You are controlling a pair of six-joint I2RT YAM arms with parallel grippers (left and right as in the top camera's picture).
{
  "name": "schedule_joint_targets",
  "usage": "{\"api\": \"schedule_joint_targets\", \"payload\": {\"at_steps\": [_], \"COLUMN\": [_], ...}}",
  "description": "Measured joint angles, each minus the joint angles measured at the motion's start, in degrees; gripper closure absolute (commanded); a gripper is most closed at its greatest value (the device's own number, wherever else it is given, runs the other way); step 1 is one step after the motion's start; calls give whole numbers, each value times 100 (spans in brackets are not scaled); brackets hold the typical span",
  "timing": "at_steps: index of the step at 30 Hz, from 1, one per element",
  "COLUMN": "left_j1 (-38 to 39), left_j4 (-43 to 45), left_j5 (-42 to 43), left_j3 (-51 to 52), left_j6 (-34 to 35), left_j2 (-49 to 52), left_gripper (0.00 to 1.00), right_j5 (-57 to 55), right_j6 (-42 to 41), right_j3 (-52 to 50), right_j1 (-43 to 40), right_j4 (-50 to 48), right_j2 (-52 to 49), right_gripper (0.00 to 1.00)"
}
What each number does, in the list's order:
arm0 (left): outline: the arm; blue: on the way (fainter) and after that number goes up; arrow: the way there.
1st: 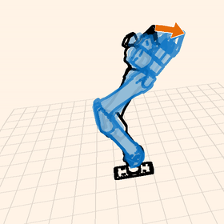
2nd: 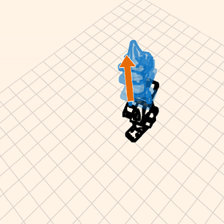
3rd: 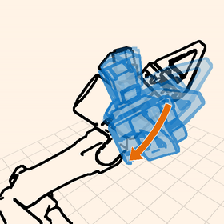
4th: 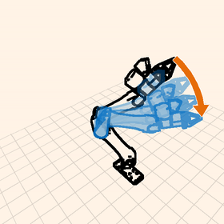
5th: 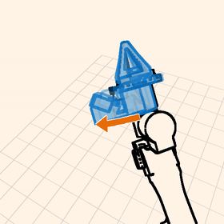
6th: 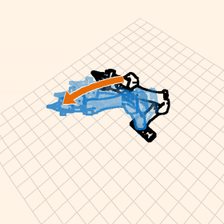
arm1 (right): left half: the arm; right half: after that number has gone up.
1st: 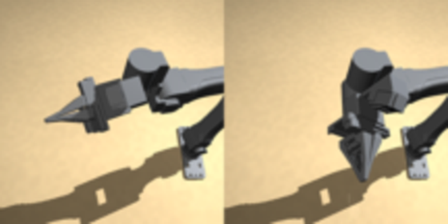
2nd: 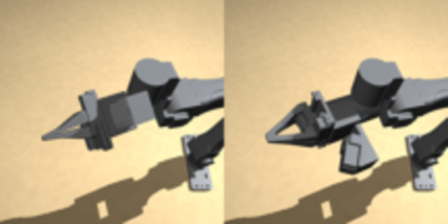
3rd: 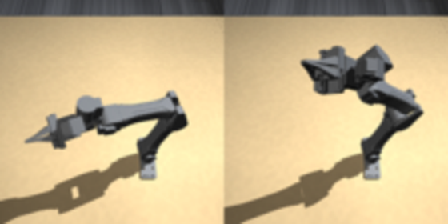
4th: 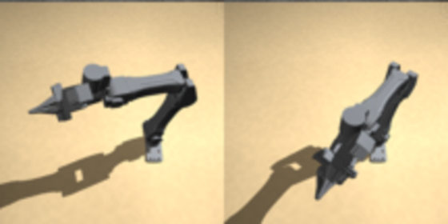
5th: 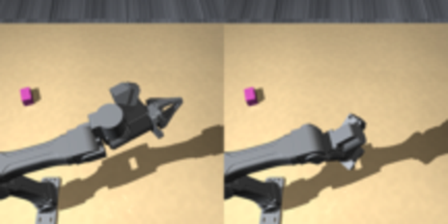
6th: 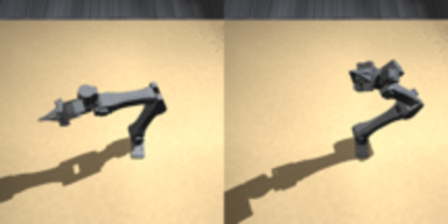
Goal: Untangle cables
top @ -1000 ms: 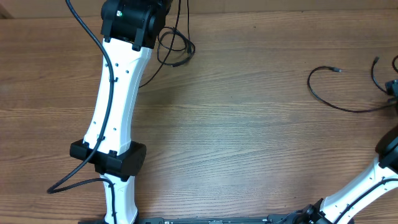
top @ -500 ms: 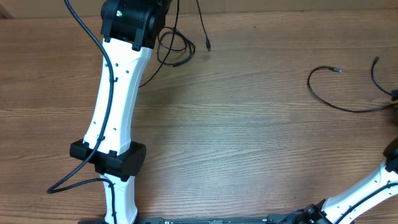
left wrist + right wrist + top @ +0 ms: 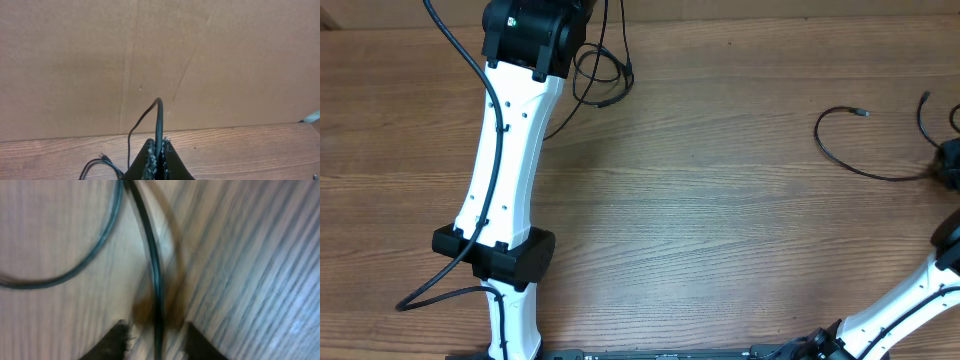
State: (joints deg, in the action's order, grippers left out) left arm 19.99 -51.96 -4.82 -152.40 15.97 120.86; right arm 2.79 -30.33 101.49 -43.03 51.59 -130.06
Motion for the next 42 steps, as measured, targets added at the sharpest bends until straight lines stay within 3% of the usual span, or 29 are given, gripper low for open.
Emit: {"api": "schedule_joint_targets", "payload": {"at_steps": [2, 14, 22, 31, 32, 34, 38, 39, 42], "left_j1": [0, 0, 0, 0, 0, 0, 0, 0, 0], "left_j4": [0, -2, 0, 24, 48, 90, 131, 131, 131], "left_j5": [0, -2, -17, -42, -42, -42, -59, -61, -61], "left_j3": [0, 0, 0, 0, 0, 0, 0, 0, 0], "left_j6": [2, 44, 170, 505, 520, 566, 643, 645, 649], "left_j2": [0, 0, 0, 0, 0, 0, 0, 0, 0], "left_gripper": [95, 93, 80, 73, 73, 73, 78, 78, 77], "right_j5": [-7, 953, 1266, 1021, 994, 964, 918, 922, 1060], "right_j6": [42, 658, 807, 791, 791, 811, 789, 785, 802], "right_j3": [-2, 76, 1045, 1156, 1156, 1156, 1158, 1158, 1158], "right_j1": [4, 0, 4, 4, 4, 4, 7, 11, 31], "right_j4": [20, -1095, -2273, -3410, -3418, -3381, -3060, -2988, -2664], "right_j2": [-98, -181, -223, -229, -229, -229, -229, -229, -229], "right_gripper": [96, 96, 96, 96, 91, 68, 4, 0, 0]}}
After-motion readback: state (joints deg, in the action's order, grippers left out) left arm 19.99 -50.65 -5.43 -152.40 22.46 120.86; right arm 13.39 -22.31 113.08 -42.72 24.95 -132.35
